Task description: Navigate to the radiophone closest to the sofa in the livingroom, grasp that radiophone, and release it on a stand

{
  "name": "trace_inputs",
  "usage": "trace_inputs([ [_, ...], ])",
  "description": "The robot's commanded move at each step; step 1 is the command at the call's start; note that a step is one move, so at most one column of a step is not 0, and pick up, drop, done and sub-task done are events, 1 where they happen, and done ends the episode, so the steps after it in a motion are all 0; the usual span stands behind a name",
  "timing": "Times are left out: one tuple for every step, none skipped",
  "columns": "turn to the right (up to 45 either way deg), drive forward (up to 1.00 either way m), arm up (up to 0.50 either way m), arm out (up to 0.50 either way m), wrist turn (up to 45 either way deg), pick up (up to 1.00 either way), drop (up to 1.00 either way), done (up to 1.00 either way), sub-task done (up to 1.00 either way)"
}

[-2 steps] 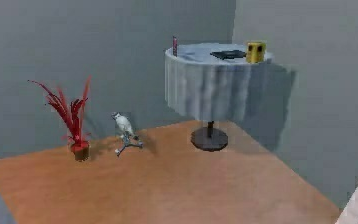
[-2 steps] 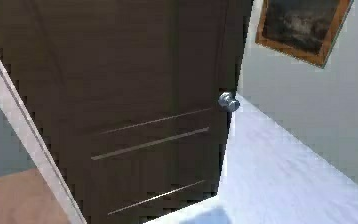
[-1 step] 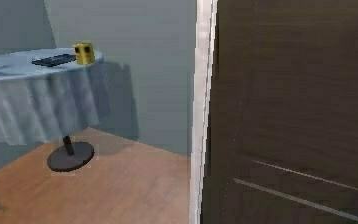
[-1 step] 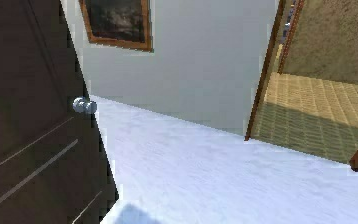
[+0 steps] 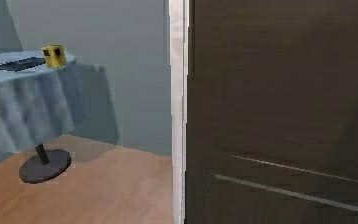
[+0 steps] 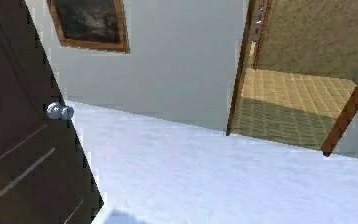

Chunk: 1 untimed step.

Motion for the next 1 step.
trace_inputs([
  [0.0, 0.05, 0.0, 0.0, 0.0, 0.0, 0.0, 0.0, 0.0],
])
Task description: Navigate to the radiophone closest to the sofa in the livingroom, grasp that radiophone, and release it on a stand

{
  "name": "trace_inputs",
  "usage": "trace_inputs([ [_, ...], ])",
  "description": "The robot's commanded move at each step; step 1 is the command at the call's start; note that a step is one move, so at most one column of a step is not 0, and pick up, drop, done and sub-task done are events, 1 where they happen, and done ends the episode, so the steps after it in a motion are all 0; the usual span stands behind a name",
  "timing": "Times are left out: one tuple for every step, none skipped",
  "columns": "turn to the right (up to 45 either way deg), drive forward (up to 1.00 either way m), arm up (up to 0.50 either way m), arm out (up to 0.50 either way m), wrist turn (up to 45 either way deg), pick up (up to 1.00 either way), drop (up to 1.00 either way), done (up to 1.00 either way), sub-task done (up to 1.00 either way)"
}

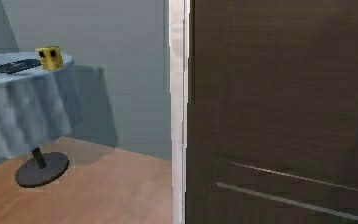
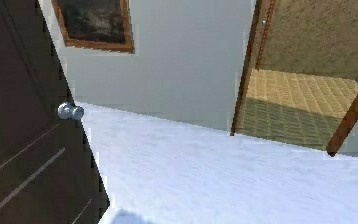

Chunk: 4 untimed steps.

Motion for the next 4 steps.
trace_inputs([
  [-45.0, 0.0, 0.0, 0.0, 0.0, 0.0, 0.0, 0.0, 0.0],
  [-9.0, 0.0, 0.0, 0.0, 0.0, 0.0, 0.0, 0.0, 0.0],
  [0.0, 0.85, 0.0, 0.0, 0.0, 0.0, 0.0, 0.0, 0.0],
  [-45.0, 0.0, 0.0, 0.0, 0.0, 0.0, 0.0, 0.0, 0.0],
])
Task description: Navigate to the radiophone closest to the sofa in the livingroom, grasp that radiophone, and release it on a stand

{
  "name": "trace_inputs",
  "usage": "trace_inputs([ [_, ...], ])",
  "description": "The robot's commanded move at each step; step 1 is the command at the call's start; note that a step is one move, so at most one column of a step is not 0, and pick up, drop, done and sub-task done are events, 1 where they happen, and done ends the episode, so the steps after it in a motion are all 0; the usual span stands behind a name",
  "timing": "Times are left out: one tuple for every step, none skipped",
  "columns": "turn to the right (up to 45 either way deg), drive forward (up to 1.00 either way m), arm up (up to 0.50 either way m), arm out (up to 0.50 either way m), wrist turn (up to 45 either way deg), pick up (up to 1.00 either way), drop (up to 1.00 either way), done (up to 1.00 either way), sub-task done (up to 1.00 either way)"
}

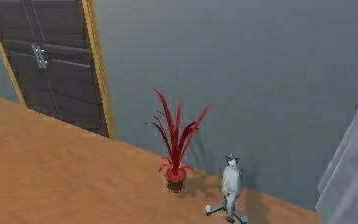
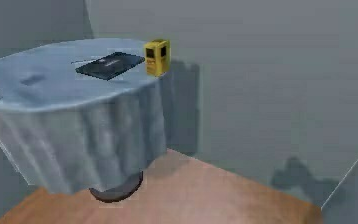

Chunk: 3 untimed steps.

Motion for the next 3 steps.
trace_inputs([
  [-45.0, 0.0, 0.0, 0.0, 0.0, 0.0, 0.0, 0.0, 0.0],
  [-9.0, 0.0, 0.0, 0.0, 0.0, 0.0, 0.0, 0.0, 0.0],
  [0.0, 1.0, 0.0, 0.0, 0.0, 0.0, 0.0, 0.0, 0.0],
])
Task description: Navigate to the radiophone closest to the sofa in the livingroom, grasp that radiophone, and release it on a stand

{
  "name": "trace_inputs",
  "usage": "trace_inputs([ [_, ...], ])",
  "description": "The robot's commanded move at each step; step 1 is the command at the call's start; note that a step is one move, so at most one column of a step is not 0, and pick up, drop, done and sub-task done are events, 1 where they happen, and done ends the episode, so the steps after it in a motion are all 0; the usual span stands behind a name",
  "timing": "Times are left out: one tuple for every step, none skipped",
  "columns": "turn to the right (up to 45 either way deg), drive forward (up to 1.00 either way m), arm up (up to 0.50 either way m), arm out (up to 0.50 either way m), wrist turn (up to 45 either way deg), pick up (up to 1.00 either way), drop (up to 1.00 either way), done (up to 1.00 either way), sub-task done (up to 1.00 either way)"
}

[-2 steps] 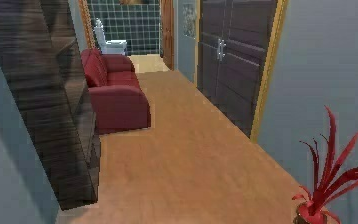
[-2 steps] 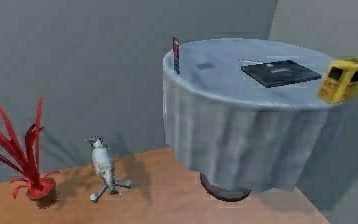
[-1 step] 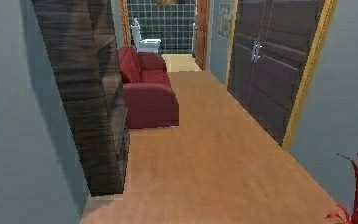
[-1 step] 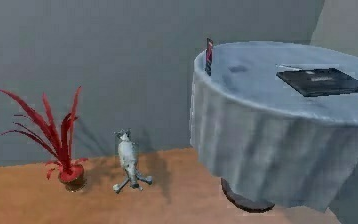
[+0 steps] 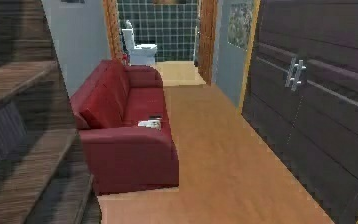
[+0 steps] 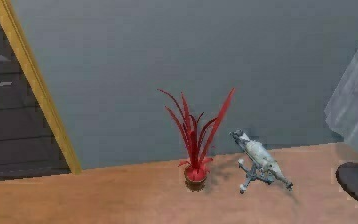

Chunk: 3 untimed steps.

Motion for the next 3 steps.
trace_inputs([
  [-6.0, 0.0, 0.0, 0.0, 0.0, 0.0, 0.0, 0.0, 0.0],
  [0.0, 0.5, 0.0, 0.0, 0.0, 0.0, 0.0, 0.0, 0.0],
  [45.0, 0.0, 0.0, 0.0, 0.0, 0.0, 0.0, 0.0, 0.0],
])
